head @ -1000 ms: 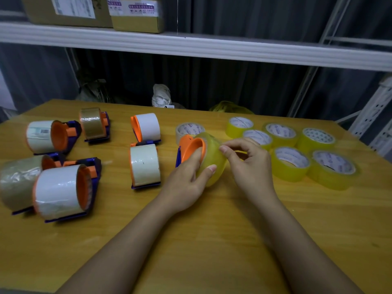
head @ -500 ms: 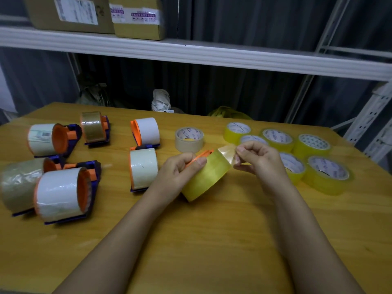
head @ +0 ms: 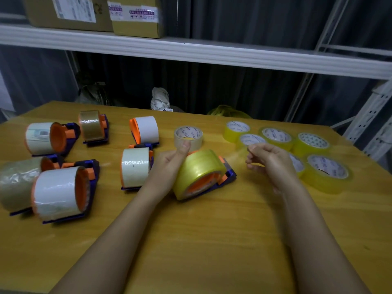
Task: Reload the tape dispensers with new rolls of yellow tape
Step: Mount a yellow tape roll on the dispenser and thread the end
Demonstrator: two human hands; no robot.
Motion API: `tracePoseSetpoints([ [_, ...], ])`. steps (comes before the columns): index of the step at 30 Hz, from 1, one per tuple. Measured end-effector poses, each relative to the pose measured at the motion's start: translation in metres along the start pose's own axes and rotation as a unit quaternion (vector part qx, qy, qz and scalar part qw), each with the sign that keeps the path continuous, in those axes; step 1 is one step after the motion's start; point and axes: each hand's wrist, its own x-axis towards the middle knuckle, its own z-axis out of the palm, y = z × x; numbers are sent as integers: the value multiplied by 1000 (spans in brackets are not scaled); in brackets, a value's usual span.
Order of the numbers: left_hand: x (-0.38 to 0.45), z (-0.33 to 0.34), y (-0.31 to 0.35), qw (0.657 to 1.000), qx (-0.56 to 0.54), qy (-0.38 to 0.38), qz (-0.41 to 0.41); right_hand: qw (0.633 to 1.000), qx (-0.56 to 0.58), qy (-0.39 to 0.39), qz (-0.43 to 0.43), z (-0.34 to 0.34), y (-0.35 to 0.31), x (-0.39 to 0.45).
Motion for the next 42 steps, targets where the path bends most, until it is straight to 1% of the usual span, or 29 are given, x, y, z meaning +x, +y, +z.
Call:
tracePoseSetpoints([
  [2, 2, -3, 0, 1000, 2, -8, -7, 999, 43, -2, 9, 3, -2, -1],
  [4, 5, -7, -4, 1000, 8, -24, -16, 997, 74, -25, 13, 3, -4, -2],
  [7, 4, -8, -5, 998, 0, -55, -9, 992, 111, -57, 1, 3, -5, -6],
  [10, 7, -8, -7, 997, -29, -76, -3, 991, 128, -42, -18, 7, -7, -7],
  [14, 13, -10, -9, 993, -85, -75, -17, 985, 170, -19, -28, 10, -5, -6],
  [18, 26, -15, -13, 994, -81, -62, -34, 979, 200, -33, -30, 12, -4, -6],
  [21, 21, -10, -5, 996, -34, -75, -28, 984, 173, -13, -32, 11, -4, -7],
  [24, 19, -6, 1, 997, 39, -63, -29, 992, 121, 34, -1, 7, -1, -5],
  [27, 25, -5, 5, 997, 48, -42, -31, 993, 95, 58, 34, 4, 2, 0],
  [30, 30, -3, 6, 997, 72, -27, 6, 993, 79, 75, 41, 5, 3, 3],
  [34, 27, -4, 1, 994, 85, -37, 66, 994, 68, 80, 43, 6, 7, 4],
  [38, 18, -5, -8, 989, 100, -50, 93, 995, 41, 87, 24, 5, 11, 6],
  [42, 17, -7, -10, 989, 101, -50, 98, 999, 20, 28, 18, 6, 12, 6],
])
